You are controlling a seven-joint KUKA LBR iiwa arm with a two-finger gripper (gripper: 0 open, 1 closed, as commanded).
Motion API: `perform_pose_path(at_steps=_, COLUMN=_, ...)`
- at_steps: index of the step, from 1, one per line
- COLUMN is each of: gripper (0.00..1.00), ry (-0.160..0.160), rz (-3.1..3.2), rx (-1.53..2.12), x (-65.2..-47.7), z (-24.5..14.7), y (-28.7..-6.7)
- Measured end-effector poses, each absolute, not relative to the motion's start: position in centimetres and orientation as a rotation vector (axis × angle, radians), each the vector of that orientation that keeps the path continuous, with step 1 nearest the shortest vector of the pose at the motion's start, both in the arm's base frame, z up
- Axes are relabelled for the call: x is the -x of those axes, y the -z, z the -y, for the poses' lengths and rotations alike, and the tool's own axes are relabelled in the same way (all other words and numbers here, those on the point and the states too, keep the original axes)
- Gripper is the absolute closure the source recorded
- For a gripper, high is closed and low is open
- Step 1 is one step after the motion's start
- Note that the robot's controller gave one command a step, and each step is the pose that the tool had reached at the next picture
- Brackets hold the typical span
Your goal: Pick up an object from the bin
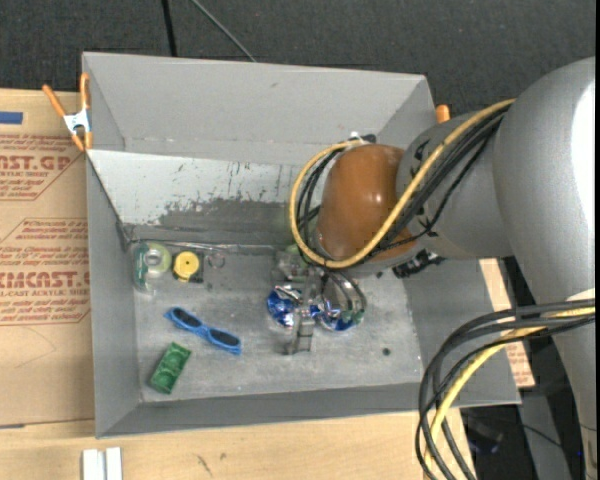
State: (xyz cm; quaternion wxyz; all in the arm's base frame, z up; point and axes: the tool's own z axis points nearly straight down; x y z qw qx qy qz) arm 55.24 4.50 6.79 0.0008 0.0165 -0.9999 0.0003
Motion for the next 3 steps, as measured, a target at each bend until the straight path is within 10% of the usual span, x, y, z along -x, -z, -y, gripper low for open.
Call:
perform_pose_path(at_steps=1, gripper=1.0, ry=0.003, rz=3.143, rx=-0.053, x=-55.4, z=-4.6, y=-7.1)
perform_pose_path(at_steps=3, gripper=1.0, ry=0.0, rz=3.152, rx=-0.086, x=-54.0, z=-5.4, y=-28.8)
